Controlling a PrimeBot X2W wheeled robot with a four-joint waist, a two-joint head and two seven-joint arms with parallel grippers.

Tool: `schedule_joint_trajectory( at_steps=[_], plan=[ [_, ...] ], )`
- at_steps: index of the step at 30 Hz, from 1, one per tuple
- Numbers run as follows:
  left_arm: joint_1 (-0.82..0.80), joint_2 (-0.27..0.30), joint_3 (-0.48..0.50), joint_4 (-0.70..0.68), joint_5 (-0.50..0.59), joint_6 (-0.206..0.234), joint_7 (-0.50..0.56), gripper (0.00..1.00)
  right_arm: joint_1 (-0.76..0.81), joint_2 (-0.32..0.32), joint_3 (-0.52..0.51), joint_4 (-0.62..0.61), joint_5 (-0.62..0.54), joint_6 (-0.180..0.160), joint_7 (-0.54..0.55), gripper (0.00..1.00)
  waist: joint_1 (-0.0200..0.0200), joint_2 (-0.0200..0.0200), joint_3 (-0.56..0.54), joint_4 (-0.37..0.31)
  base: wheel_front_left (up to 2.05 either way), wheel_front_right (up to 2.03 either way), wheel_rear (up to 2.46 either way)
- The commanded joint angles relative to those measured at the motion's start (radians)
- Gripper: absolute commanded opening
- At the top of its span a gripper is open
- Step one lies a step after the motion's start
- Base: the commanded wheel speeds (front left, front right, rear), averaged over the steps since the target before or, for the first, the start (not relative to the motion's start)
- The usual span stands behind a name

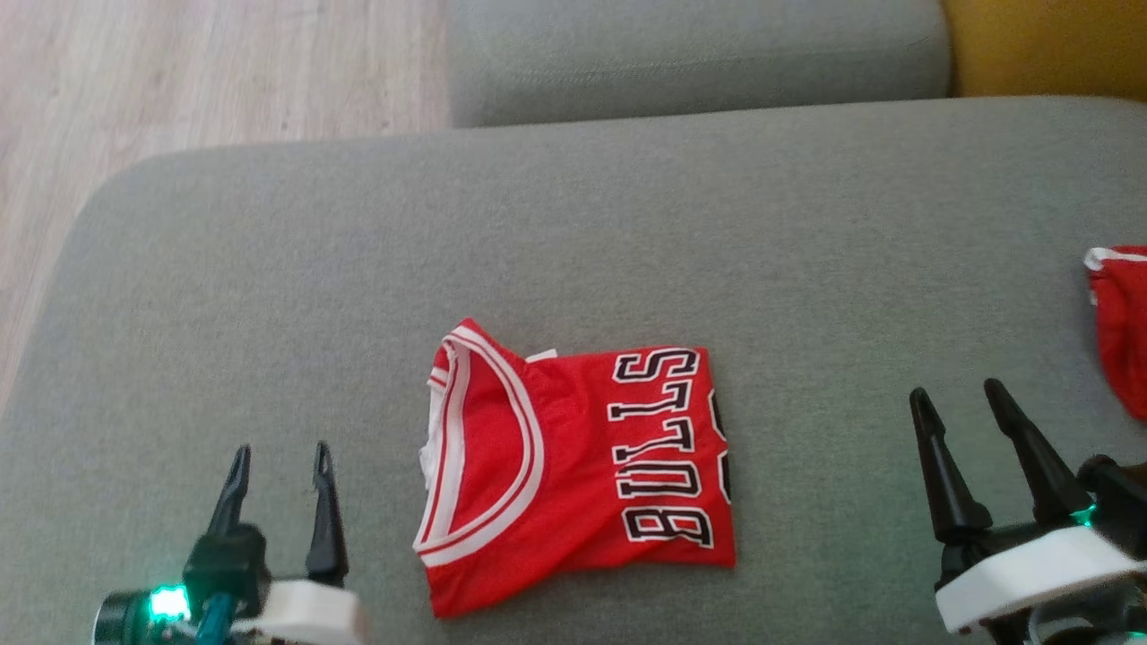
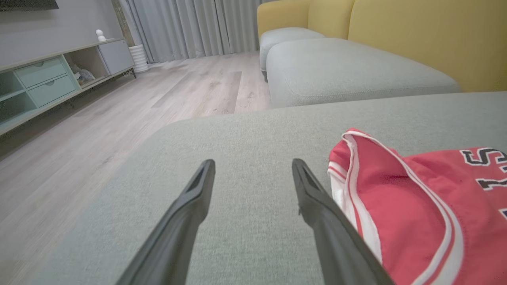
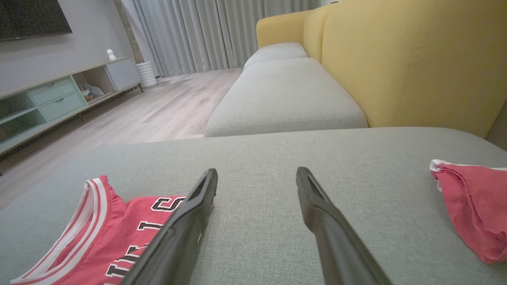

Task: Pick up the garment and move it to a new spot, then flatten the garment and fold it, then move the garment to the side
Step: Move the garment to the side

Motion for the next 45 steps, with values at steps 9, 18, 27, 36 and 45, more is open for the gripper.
schedule_joint_trajectory(
  at_steps=[9, 18, 27, 36, 45],
  plan=[
    [-0.163, -0.019, 0.012, -0.021, 0.021, -0.007, -0.053, 1.00, -0.127, -0.065, 0.118, 0.136, 0.066, -0.001, 0.024, 1.00, 0.0000, 0.0000, 0.109, 0.096, 0.00, 0.00, 0.00],
    [-0.238, -0.065, -0.018, 0.023, 0.025, -0.027, -0.127, 1.00, -0.227, -0.078, 0.285, 0.430, 0.189, -0.001, 0.073, 1.00, 0.0000, 0.0000, 0.162, 0.177, 0.00, 0.00, 0.00],
    [-0.247, -0.072, -0.019, 0.055, 0.016, -0.034, -0.164, 1.00, -0.273, -0.106, 0.341, 0.511, 0.258, -0.001, 0.183, 0.00, 0.0000, 0.0000, 0.160, 0.172, 0.00, 0.00, 0.00],
    [-0.224, -0.037, 0.001, 0.055, 0.001, -0.030, -0.143, 1.00, -0.322, -0.189, 0.382, 0.467, 0.209, -0.001, 0.124, 0.00, 0.0000, 0.0000, 0.133, -0.025, 0.00, 0.00, 0.00],
    [-0.259, -0.021, -0.011, 0.027, 0.010, -0.034, -0.111, 1.00, -0.421, -0.320, 0.361, 0.491, 0.213, -0.001, 0.086, 0.00, 0.0000, 0.0000, 0.167, -0.239, 0.00, 0.00, 0.00]
  ],
)
